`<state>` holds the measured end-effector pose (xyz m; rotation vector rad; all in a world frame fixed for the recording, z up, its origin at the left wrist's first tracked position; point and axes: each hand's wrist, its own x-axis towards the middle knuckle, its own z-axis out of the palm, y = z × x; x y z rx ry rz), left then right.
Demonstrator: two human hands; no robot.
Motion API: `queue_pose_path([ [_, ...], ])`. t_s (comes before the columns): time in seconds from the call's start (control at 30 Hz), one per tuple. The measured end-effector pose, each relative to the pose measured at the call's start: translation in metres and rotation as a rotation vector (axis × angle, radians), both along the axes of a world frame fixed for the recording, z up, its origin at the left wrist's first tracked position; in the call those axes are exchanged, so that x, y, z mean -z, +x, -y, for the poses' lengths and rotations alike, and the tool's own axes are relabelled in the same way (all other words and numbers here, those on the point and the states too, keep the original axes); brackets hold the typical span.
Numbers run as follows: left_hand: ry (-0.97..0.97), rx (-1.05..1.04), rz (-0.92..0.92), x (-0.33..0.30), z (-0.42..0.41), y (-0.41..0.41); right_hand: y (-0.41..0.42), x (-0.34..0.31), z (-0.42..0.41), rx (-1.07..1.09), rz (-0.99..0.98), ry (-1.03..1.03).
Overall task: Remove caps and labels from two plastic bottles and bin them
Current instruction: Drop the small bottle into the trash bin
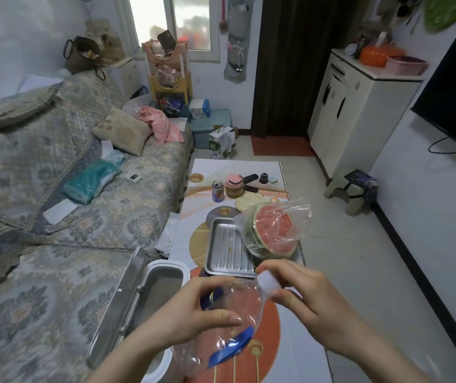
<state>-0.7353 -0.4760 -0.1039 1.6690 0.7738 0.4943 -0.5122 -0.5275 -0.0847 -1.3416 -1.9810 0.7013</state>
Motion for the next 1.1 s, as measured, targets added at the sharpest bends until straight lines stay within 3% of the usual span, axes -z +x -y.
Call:
queue_pose_path([
  [0.33, 0.070, -0.404, -0.308, 0.057, 0.013, -0.064, -0.049, 0.043, -0.019, -0.034, 0.031, -0.075],
  [0.47, 0.226, -0.690, -0.345, 0.074, 0.021, -0.108, -0.071, 0.049, -0.046, -0.002, 0.025, -0.036],
  [0.6, 0.365, -0.843, -0.498, 0.088, 0.032, -0.141, -0.115, 0.074, -0.085, -0.016, 0.160, -0.020],
  [0.83, 0.196, -0.866, -0.551, 0.111, 0.049, -0.154, -0.185, 0.127, -0.114, 0.009, 0.535, -0.158],
  [0.97, 0.114, -0.876, -0.530, 0.119, 0.055, -0.156, -0.185, 0.145, -0.110, 0.024, 0.498, -0.357],
  [1.1, 0.107, -0.872, -0.529, 0.123, 0.059, -0.158, -0.160, 0.153, -0.090, 0.026, 0.384, -0.428],
])
